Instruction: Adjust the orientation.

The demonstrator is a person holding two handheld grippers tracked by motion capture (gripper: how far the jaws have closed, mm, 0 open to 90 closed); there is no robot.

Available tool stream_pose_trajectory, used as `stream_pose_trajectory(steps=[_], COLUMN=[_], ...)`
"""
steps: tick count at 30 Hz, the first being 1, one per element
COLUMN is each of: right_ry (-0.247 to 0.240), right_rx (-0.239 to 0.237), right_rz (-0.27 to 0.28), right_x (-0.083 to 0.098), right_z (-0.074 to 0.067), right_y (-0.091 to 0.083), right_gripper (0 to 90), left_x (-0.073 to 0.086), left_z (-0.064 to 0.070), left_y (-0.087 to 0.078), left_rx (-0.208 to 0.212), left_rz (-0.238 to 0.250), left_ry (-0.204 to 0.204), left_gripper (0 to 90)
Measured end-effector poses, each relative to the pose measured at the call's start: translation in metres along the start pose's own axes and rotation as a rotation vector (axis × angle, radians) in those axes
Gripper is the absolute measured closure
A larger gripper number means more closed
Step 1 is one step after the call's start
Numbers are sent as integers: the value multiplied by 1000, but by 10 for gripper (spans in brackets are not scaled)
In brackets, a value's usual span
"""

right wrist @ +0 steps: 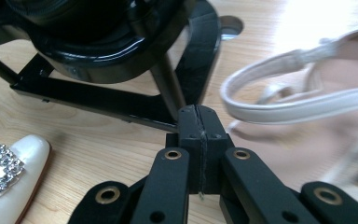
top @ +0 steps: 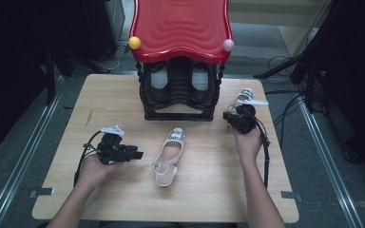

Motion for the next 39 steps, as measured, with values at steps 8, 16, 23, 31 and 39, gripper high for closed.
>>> stream_pose_trajectory(steps=[8,16,23,31,39], right_ry=[22,22,21,25,42], right_rx=[-5,-9,-6,-4,-13], right_rz=[-6,-8,-14,-15,-15], right_x=[1,1,3,7,13], right_z=[8,9,12,17,27], right_y=[12,12,8,0,-11], right_gripper=[900,900,900,900,900], left_x=[6,8,5,2,-3], left_z=[-1,-1,-3,-5,-8], left_y=[-3,-5,-2,2,5], left_rx=[-15,-15,-16,-13,8], left_rz=[0,1,2,26,21], left_ry=[-9,-11,-12,14,18], left_gripper=[549,543,536,535,542])
Point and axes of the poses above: each handheld gripper's, and its own axes: y roughly forward along the jaws, x roughly out of its underside, z roughly to its right, the point moved 1 cm from there along y, roughly forward along the jaws, and after that the axes turned 1 degree about z, right-handed, at the moved point
